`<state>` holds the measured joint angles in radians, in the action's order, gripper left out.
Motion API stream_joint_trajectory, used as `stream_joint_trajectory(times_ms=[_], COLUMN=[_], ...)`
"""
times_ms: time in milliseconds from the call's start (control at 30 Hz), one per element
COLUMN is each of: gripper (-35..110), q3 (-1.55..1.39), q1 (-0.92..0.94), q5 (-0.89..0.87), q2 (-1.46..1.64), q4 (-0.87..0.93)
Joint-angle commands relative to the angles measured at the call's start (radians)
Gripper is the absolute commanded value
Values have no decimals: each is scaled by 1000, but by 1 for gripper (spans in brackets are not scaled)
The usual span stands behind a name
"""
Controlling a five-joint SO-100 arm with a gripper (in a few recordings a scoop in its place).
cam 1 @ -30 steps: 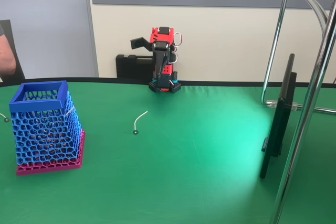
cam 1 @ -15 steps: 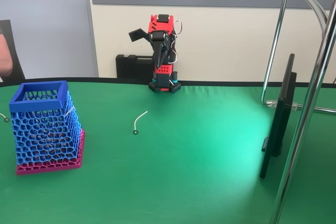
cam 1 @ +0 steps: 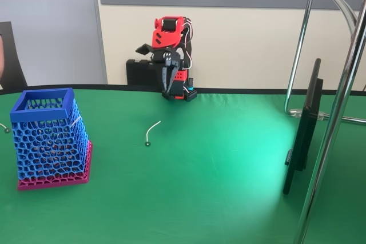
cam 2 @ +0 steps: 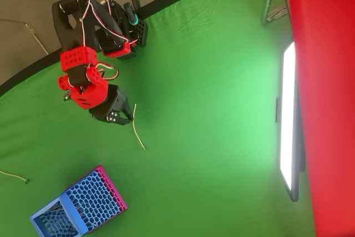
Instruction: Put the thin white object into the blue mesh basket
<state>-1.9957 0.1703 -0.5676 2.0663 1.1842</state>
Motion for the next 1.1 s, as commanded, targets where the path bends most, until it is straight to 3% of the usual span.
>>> stream_joint_trajectory(times_ms=[0,467,1067], gripper=[0,0,16], q3=[66,278,454], q1=[9,126,184], q5=[-84,-324,-393], q2=[-91,-431,-750], q4=[5,5,-55])
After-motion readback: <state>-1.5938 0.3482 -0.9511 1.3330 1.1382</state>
